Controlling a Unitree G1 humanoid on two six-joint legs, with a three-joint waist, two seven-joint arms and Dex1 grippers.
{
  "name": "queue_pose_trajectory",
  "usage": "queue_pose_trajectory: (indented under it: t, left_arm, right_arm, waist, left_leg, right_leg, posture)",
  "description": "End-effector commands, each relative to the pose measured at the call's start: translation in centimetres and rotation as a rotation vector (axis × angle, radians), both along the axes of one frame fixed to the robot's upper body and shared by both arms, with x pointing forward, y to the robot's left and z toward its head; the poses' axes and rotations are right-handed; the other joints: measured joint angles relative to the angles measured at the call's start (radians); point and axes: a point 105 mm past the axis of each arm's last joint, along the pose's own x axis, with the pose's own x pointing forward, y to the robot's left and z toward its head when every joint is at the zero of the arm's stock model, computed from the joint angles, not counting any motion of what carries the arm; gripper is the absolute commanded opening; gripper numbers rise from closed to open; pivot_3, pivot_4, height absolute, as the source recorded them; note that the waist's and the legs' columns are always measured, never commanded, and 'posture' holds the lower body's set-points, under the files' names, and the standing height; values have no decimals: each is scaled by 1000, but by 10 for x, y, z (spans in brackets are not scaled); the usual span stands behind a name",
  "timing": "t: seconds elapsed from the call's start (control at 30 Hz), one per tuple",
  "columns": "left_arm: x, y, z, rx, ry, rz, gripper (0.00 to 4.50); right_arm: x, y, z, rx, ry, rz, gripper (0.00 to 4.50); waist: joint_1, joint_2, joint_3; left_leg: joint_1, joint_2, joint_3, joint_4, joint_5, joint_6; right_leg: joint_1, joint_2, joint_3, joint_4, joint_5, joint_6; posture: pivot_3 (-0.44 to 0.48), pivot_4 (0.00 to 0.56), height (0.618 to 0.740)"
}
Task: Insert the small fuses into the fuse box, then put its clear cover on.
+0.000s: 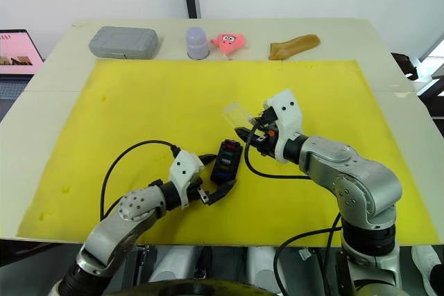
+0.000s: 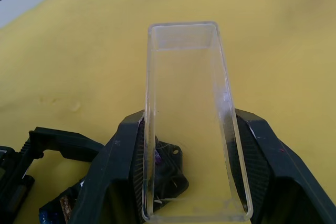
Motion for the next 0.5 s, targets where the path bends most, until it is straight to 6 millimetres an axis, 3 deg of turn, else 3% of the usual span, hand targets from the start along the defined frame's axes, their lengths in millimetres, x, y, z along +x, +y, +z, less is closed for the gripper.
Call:
queue_pose_trajectory:
  t: [0.03, 0.27, 0.4, 0.5]
  left_arm:
    - [11, 4, -4, 39, -18, 47, 4500]
    - [19, 7, -6, 65, -39, 37, 4500]
    - [24, 14, 3, 74, -54, -27, 4500]
    - [25, 18, 5, 85, -55, -59, 4500]
  right_arm:
    - [0, -1, 14, 0, -70, 10, 1725]
    - [12, 0, 23, 15, -103, -5, 1725]
    - [18, 5, 33, 26, -136, 14, 1725]
    - [22, -2, 35, 35, -152, -17, 1725]
  waist:
    - [0, 0, 0]
    - [-2, 0, 0]
    - [-3, 0, 0]
    - [-4, 0, 0]
  left_leg:
    - [0, 0, 0, 0, 0, 0]
    - [1, 0, 0, 0, 0, 0]
    - [1, 0, 0, 0, 0, 0]
    - [0, 0, 0, 0, 0, 0]
  right_leg:
    - [0, 0, 0, 0, 0, 0]
    - [0, 0, 0, 0, 0, 0]
    - [0, 0, 0, 0, 0, 0]
    - [0, 0, 0, 0, 0, 0]
  posture:
    - [0, 150, 740]
    - [0, 150, 740]
    - [0, 150, 740]
    - [0, 150, 740]
